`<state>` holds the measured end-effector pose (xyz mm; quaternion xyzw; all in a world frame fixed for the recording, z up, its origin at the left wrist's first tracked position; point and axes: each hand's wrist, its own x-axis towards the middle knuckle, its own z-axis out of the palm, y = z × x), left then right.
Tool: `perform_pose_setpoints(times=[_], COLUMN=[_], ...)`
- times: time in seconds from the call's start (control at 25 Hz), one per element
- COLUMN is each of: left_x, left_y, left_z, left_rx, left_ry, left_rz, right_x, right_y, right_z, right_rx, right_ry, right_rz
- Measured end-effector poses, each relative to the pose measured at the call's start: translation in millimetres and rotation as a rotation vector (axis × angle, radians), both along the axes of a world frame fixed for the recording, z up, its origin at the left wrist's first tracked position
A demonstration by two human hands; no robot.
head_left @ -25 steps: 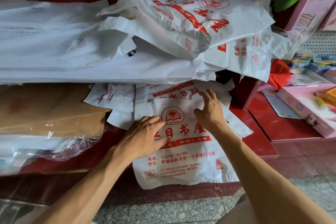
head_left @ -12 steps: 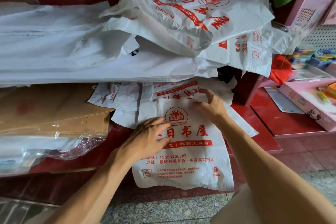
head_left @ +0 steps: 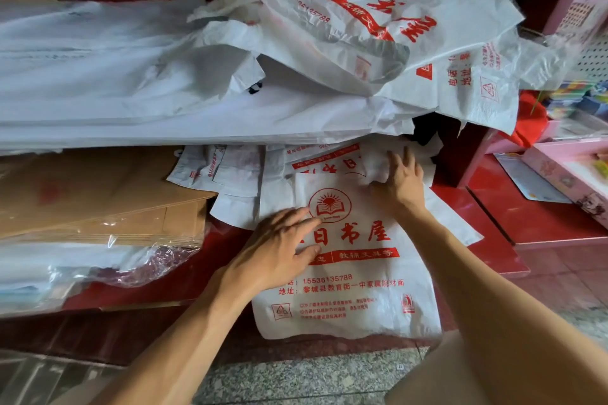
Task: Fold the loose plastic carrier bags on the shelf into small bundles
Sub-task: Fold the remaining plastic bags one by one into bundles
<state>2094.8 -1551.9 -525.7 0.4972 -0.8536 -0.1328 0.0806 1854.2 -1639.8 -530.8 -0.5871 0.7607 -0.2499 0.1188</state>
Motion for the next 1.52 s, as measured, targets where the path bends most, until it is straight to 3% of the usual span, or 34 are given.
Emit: perform_pose_setpoints(times=[0.16,0.32,0.44,0.56,0.68,0.76,0.88,0.96,1.24,1.36,1.52], left_x=[-2.8,-13.9,-21.7,-24.1,-20.8,-20.4,-16.4,-5.9,31.8,39.1,31.7], left_y=[-4.4,7.9,29.9,57.4,74.5,79.8,78.4,72.0,33.0,22.8,20.7], left_z=[-12.0,2.6,15.3,16.8,11.1,9.2,20.6,31.2,14.2,1.4,-0.7], left_rx=[-0.092,-0.249,-0.156,0.001,0.018,0.002,0.026,0.08,0.171,0.153,0.041], left_ry=[-0.021,0.075,0.122,-0.066,-0.29,-0.262,0.045,0.239,0.715,0.688,0.418], left_rz=[0.036,0.042,-0.057,-0.142,-0.135,-0.1,-0.045,0.099,0.703,0.733,0.732], right_x=[10.7,12.6,0.2,-12.8,-10.6,-6.5,-9.4,-15.0,-25.6,-22.0,-21.2], right_y=[36.6,102.8,137.6,157.8,169.9,166.8,151.1,140.5,116.0,111.6,107.1], right_z=[22.5,42.4,37.0,22.8,6.0,3.1,24.0,39.7,38.3,32.4,25.5], right_rx=[-0.13,-0.017,0.117,0.175,0.147,0.06,0.111,0.149,0.218,0.217,0.17], right_ry=[0.105,0.073,0.174,0.407,0.604,0.575,0.246,0.085,-0.204,-0.111,0.016], right_rz=[0.278,0.672,0.841,0.88,0.873,0.855,0.808,0.697,0.247,0.155,0.082])
